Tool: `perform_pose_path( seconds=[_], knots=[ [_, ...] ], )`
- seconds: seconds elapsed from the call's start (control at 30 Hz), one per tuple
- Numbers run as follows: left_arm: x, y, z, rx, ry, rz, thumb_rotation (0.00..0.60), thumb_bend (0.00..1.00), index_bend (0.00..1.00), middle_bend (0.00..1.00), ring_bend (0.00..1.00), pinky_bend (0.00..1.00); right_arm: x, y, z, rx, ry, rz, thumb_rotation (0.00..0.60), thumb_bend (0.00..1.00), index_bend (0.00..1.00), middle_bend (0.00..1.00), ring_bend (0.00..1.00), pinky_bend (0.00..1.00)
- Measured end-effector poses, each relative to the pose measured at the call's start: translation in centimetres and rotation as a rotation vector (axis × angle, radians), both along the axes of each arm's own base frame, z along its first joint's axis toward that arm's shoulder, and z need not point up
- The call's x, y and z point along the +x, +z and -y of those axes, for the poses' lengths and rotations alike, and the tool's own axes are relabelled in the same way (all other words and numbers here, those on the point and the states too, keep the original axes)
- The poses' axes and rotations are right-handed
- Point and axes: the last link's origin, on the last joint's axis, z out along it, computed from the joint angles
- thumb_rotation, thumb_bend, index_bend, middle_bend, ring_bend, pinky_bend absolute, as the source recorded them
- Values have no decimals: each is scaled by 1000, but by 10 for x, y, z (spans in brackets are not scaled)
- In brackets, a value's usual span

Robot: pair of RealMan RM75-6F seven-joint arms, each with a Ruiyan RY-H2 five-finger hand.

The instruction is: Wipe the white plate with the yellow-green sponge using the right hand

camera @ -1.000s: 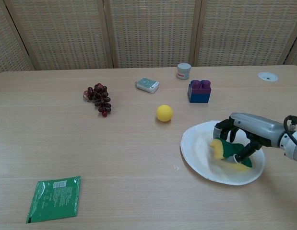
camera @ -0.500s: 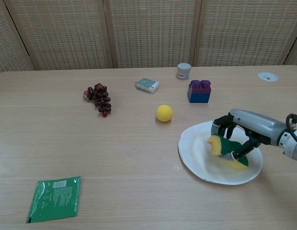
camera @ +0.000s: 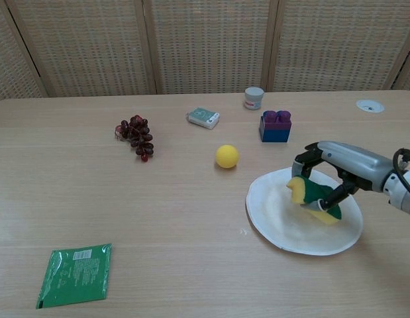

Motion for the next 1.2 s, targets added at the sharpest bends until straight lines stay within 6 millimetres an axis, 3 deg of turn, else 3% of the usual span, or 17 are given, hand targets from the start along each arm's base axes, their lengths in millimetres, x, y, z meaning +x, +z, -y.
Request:
perform_pose_path(
  seconds=[0.63,1.2],
  knots=[
    [0,-2,0,-10,2,-1,600,0,0,0,0,0,-18,-16,-4,29,-40,-32,600,302,523,574,382,30],
    [1,-1,1,-11,-5,7,600,0,0,0,0,0,18,-5,9,16,-24,97,600,322,534,583,382,30]
  ],
)
